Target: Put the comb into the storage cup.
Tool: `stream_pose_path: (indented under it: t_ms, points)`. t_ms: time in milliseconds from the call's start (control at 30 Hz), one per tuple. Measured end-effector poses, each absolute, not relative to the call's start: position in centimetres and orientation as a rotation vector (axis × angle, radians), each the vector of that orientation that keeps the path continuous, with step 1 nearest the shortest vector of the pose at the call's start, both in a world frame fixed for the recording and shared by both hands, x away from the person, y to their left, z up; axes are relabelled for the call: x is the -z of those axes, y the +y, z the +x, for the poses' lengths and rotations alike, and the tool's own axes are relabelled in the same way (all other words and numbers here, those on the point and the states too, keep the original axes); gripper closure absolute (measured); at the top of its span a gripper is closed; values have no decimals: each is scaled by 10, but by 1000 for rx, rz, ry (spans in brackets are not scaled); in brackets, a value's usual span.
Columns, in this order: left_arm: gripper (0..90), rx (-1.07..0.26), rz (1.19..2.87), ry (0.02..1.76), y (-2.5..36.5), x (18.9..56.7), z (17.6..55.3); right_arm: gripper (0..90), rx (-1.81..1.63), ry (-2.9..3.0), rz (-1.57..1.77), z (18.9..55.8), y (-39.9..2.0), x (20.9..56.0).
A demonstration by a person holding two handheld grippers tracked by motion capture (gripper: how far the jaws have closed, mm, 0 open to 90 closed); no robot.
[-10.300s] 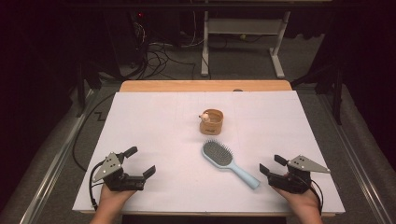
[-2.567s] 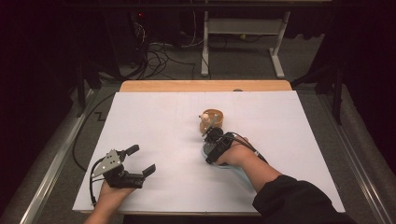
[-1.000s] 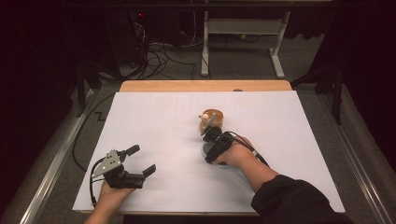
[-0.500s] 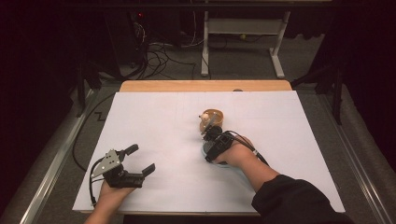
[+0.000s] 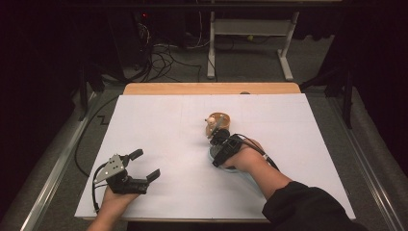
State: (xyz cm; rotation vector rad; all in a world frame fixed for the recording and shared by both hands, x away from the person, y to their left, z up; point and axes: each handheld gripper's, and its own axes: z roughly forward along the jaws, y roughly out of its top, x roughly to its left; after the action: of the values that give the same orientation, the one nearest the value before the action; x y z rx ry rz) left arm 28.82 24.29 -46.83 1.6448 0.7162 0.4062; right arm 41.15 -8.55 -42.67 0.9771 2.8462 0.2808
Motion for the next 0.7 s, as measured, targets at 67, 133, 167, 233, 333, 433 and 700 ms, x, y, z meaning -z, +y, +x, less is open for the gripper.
stream_pose_path:
  t_ms: [67,133,167,233,333,433,700]
  points:
    - [5,-406,1645,716,243,468,288,210,-281,2845,971,411,-86,423]
    - [5,-404,1643,717,243,468,288,211,-292,2846,960,410,-86,421]
    - [5,-403,1644,717,242,469,289,211,-286,2842,955,410,-86,420]
    - [5,-402,1647,717,242,469,289,211,-287,2841,958,409,-86,419]
    - [5,-400,1645,719,242,469,289,210,-289,2843,959,409,-87,416]
    - [5,-399,1648,718,242,469,289,210,-299,2835,961,408,-88,413]
    - [5,-396,1648,716,242,470,289,211,-400,2798,971,405,-94,397]
